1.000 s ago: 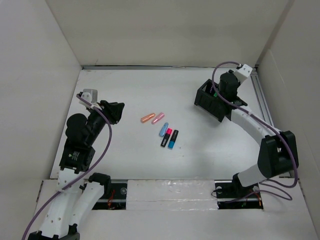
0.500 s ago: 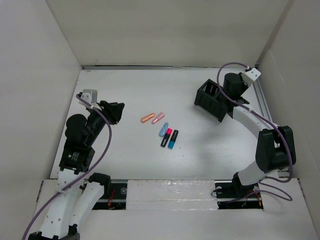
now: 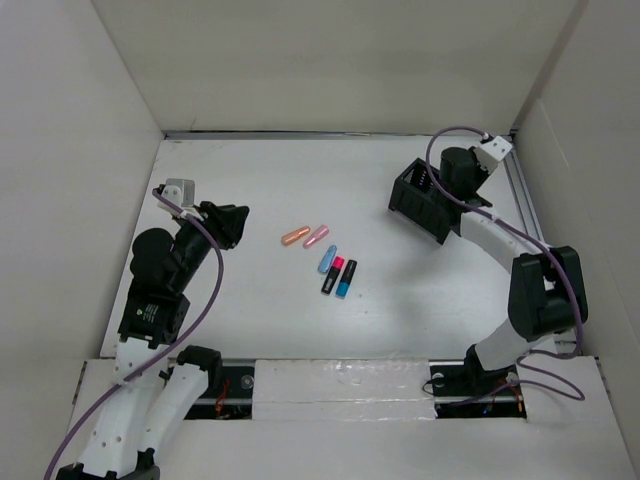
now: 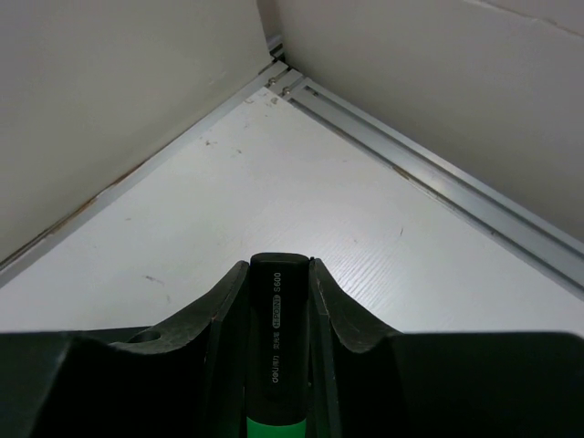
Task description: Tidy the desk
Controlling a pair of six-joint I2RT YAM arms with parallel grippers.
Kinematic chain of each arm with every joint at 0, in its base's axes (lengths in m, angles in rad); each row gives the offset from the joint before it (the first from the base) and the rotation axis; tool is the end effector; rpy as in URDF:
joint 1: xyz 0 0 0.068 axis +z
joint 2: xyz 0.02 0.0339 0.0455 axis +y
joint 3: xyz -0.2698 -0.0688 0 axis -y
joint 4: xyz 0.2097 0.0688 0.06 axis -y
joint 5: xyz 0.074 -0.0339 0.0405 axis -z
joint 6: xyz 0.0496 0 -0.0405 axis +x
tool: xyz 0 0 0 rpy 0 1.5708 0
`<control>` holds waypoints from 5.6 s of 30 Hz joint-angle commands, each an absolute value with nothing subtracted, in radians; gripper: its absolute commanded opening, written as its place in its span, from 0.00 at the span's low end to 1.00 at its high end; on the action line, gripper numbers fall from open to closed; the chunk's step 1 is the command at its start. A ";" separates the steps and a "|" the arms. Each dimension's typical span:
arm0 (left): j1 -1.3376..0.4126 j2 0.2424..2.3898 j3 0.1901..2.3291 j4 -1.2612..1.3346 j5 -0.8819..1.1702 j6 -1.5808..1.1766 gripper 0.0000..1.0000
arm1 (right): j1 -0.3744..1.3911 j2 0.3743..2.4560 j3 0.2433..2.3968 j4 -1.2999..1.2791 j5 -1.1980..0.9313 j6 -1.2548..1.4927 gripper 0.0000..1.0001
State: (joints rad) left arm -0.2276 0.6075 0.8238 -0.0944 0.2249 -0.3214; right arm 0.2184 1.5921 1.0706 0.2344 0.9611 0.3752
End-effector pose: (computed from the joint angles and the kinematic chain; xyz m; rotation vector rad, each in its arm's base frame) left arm 0.1065 -0.0360 0.3860 0.1184 1.4763 -0.6097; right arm 0.3365 0.0330 0.3018 0.7636 1.5809 -0.4579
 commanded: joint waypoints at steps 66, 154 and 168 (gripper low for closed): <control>-0.224 0.589 0.818 -0.045 0.212 -0.298 0.32 | 0.833 1.698 0.937 0.026 0.368 0.584 0.54; -0.224 0.575 0.815 -0.035 0.238 -0.304 0.33 | 0.408 1.539 0.841 0.003 0.511 0.525 0.46; -0.224 0.537 0.819 -0.037 0.233 -0.301 0.33 | 0.302 1.578 0.899 -0.198 0.278 0.488 0.40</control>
State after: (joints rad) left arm -0.2276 0.5629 0.8238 -0.0937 0.2245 -0.3042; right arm 0.3195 1.5921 0.8696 -0.1383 0.3214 0.5022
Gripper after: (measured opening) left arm 0.327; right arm 0.402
